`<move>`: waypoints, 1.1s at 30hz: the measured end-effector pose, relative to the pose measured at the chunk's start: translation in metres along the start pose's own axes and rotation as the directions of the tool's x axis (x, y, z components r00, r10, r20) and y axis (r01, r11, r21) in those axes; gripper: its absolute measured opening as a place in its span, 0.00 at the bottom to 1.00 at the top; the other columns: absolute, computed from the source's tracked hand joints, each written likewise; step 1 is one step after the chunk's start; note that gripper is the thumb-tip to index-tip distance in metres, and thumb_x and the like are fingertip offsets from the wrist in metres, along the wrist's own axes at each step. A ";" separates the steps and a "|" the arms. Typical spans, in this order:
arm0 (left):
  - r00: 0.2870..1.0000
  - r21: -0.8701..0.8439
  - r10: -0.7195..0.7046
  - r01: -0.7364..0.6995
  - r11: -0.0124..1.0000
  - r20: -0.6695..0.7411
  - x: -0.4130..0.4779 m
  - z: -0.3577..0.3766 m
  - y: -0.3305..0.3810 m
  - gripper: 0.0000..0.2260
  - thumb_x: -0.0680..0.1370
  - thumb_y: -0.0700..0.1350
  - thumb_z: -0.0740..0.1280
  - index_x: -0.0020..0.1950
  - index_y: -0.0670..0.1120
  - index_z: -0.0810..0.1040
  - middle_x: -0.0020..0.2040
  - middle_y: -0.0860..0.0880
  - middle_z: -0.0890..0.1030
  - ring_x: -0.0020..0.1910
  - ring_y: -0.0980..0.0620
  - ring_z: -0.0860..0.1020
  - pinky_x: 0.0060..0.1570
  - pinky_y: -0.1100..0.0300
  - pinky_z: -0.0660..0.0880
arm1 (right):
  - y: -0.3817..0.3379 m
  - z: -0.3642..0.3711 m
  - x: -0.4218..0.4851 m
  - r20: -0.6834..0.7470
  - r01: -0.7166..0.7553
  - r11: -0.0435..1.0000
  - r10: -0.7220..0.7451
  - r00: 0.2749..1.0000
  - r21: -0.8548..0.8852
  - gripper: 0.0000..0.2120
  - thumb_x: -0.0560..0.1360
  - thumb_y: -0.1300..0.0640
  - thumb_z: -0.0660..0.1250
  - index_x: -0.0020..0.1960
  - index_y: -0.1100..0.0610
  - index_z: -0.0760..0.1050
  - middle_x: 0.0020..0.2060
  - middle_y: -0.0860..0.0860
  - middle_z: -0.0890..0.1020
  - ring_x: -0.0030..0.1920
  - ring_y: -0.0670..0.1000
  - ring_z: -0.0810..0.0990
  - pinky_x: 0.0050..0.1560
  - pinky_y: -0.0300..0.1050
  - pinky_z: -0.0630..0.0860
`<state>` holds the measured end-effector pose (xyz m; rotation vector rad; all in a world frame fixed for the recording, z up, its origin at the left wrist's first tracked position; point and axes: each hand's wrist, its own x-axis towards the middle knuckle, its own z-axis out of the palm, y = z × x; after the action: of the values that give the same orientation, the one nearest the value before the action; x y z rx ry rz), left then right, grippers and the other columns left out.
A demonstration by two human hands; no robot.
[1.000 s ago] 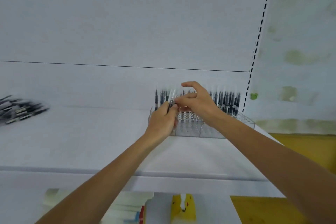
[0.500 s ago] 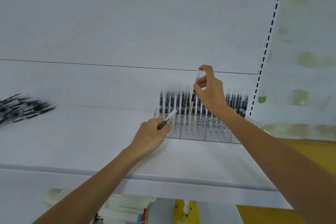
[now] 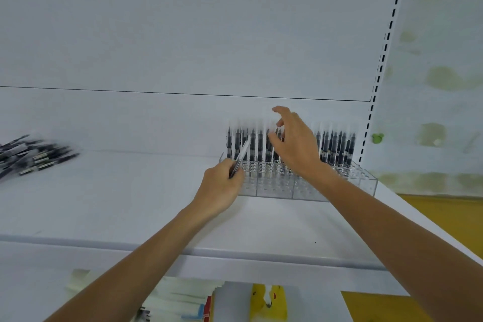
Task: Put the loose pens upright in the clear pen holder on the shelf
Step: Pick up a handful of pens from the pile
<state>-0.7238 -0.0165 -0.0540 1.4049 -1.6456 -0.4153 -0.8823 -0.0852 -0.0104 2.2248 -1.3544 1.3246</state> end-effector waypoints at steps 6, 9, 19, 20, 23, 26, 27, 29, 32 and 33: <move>0.996 -0.134 0.079 -0.083 0.987 -0.034 0.005 0.010 0.022 0.06 0.80 0.41 0.57 0.49 0.43 0.73 0.35 0.49 0.76 0.29 0.55 0.71 0.30 0.64 0.66 | -0.029 -0.011 -0.023 0.301 -0.129 0.858 -0.032 0.953 0.498 0.20 0.74 0.54 0.70 0.63 0.54 0.70 0.36 0.45 0.80 0.35 0.36 0.77 0.39 0.28 0.73; 0.986 -0.139 0.160 -0.166 0.976 -0.054 0.002 0.015 0.024 0.02 0.79 0.42 0.60 0.50 0.47 0.72 0.36 0.44 0.78 0.34 0.48 0.75 0.36 0.60 0.74 | -0.028 -0.022 -0.022 0.200 -0.118 0.815 0.003 0.980 0.568 0.23 0.74 0.59 0.70 0.67 0.53 0.68 0.35 0.47 0.80 0.36 0.39 0.79 0.42 0.30 0.75; 0.798 0.321 0.281 -0.498 0.805 0.534 -0.019 0.016 -0.012 0.14 0.78 0.54 0.61 0.63 0.54 0.71 0.61 0.54 0.71 0.61 0.56 0.66 0.65 0.56 0.63 | 0.009 -0.034 0.016 -0.180 -0.001 0.925 0.075 0.981 0.379 0.22 0.76 0.65 0.65 0.67 0.56 0.64 0.40 0.51 0.77 0.37 0.42 0.77 0.41 0.31 0.76; 0.803 0.316 0.282 -0.491 0.812 0.524 -0.018 0.016 -0.012 0.14 0.78 0.54 0.61 0.63 0.54 0.71 0.61 0.54 0.71 0.61 0.55 0.66 0.65 0.56 0.63 | 0.010 -0.030 0.015 -0.163 0.008 0.937 0.053 0.985 0.350 0.21 0.76 0.65 0.65 0.67 0.57 0.65 0.40 0.50 0.76 0.37 0.41 0.76 0.39 0.28 0.73; 0.808 0.297 0.281 -0.478 0.827 0.518 -0.017 0.016 -0.013 0.14 0.78 0.54 0.62 0.63 0.54 0.72 0.61 0.54 0.71 0.61 0.55 0.66 0.64 0.57 0.63 | 0.014 -0.021 0.012 -0.113 0.017 0.951 0.019 0.993 0.310 0.22 0.76 0.65 0.64 0.68 0.57 0.64 0.41 0.51 0.76 0.38 0.45 0.76 0.39 0.29 0.72; 0.813 0.288 0.275 -0.466 0.837 0.514 -0.017 0.017 -0.013 0.14 0.77 0.54 0.62 0.62 0.54 0.73 0.60 0.54 0.71 0.61 0.56 0.66 0.64 0.57 0.64 | 0.016 -0.017 0.011 -0.076 0.032 0.965 -0.013 0.997 0.261 0.22 0.77 0.65 0.63 0.69 0.58 0.63 0.40 0.52 0.75 0.40 0.48 0.76 0.43 0.39 0.75; 0.816 0.285 0.275 -0.461 0.841 0.509 -0.016 0.017 -0.013 0.14 0.77 0.54 0.62 0.62 0.54 0.73 0.60 0.54 0.71 0.61 0.56 0.66 0.64 0.57 0.64 | 0.016 -0.018 0.012 -0.064 0.028 0.966 -0.012 0.998 0.257 0.22 0.77 0.65 0.63 0.69 0.58 0.63 0.40 0.53 0.75 0.40 0.50 0.77 0.43 0.41 0.76; 0.820 0.281 0.278 -0.457 0.844 0.501 -0.016 0.017 -0.013 0.14 0.77 0.54 0.63 0.62 0.54 0.73 0.60 0.54 0.72 0.61 0.56 0.66 0.64 0.57 0.64 | 0.017 -0.020 0.015 -0.052 0.017 0.969 -0.004 0.999 0.246 0.22 0.77 0.65 0.63 0.69 0.58 0.63 0.39 0.56 0.77 0.41 0.54 0.78 0.44 0.46 0.77; 0.824 0.285 0.282 -0.459 0.842 0.492 -0.017 0.018 -0.014 0.14 0.77 0.54 0.63 0.62 0.54 0.73 0.61 0.54 0.72 0.61 0.56 0.66 0.64 0.57 0.64 | 0.018 -0.016 0.014 -0.019 -0.003 0.976 0.007 1.000 0.218 0.22 0.77 0.66 0.63 0.69 0.59 0.62 0.38 0.58 0.78 0.39 0.56 0.79 0.43 0.50 0.79; 0.824 0.283 0.284 -0.458 0.843 0.490 -0.018 0.018 -0.014 0.15 0.77 0.54 0.63 0.62 0.54 0.73 0.61 0.54 0.71 0.61 0.56 0.66 0.64 0.57 0.64 | 0.018 -0.012 0.009 0.036 -0.018 0.981 0.011 0.999 0.193 0.22 0.77 0.66 0.63 0.69 0.59 0.62 0.37 0.57 0.77 0.38 0.55 0.78 0.42 0.51 0.79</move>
<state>-0.7309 -0.0094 -0.0811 1.2650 -2.4313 -0.1690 -0.9020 -0.0936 -0.0011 2.3764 -1.3063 1.4881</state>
